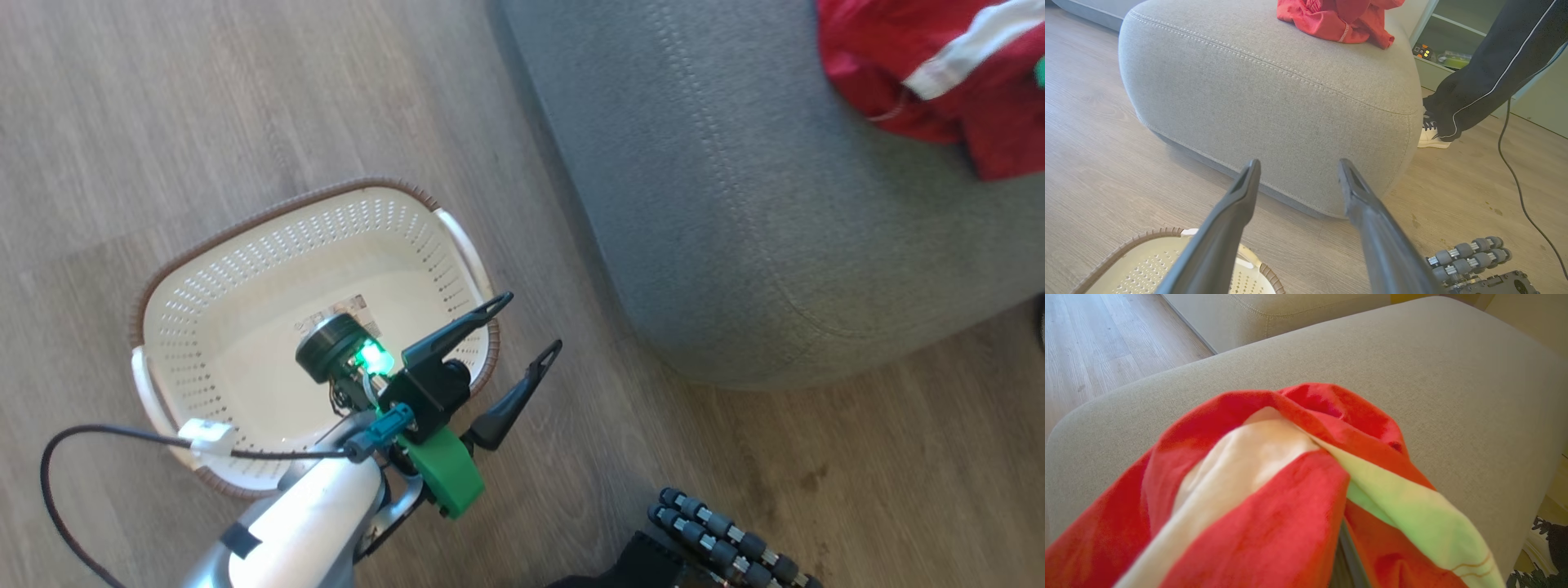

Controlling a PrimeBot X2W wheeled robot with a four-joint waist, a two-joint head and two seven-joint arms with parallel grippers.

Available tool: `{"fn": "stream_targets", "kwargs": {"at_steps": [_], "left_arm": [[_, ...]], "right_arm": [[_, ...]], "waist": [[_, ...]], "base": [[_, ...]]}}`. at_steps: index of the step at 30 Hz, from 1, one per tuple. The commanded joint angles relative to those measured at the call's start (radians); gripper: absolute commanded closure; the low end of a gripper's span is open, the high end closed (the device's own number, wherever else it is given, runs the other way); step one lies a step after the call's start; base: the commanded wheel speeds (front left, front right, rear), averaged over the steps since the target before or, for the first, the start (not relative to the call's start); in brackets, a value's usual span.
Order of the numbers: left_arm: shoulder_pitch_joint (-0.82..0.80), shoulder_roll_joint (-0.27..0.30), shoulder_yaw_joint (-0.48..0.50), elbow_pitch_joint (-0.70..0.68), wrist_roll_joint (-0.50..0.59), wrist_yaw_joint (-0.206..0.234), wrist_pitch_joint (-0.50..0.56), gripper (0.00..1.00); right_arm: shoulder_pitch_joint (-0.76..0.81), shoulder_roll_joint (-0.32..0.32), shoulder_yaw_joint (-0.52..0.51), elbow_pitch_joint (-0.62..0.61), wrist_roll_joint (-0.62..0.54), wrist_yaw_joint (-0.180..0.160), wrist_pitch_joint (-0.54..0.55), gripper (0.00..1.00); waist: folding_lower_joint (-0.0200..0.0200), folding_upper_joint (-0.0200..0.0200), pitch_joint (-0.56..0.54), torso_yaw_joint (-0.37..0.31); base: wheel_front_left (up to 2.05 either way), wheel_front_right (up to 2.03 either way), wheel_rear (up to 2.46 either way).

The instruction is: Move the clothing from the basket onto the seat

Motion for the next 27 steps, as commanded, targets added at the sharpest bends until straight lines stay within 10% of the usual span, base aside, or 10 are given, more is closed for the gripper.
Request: {"fn": "stream_targets", "kwargs": {"at_steps": [1,15,22,25,27], "left_arm": [[-0.029,0.006,0.03,-0.035,-0.005,-0.001,-0.005,0.0],[-0.037,0.005,0.039,-0.037,-0.004,-0.001,-0.005,0.0],[-0.038,-0.002,0.04,-0.036,-0.005,-0.001,-0.005,0.0],[-0.035,-0.007,0.04,-0.033,-0.008,-0.001,-0.005,0.0],[-0.032,-0.009,0.041,-0.032,-0.008,-0.001,-0.005,0.0]], "right_arm": [[-0.037,-0.035,-0.024,-0.032,-0.025,0.007,-0.015,1.0],[-0.091,0.006,-0.253,-0.115,-0.259,0.007,-0.082,1.0],[-0.061,0.034,-0.319,-0.068,-0.361,0.007,0.076,1.0],[-0.06,0.042,-0.318,-0.043,-0.389,0.007,0.153,0.0],[-0.06,0.042,-0.318,-0.038,-0.393,0.007,0.17,0.0]], "waist": [[-0.0001,0.0,0.014,0.018],[-0.0001,0.0,0.036,0.052],[-0.0001,0.0,0.035,0.051],[-0.0001,0.0,0.023,0.051],[-0.0001,0.0,0.017,0.051]], "base": [[0.0,0.0,0.0],[0.0,0.0,0.0],[0.0,0.0,0.0],[0.0,0.0,0.0],[0.0,0.0,0.0]]}}
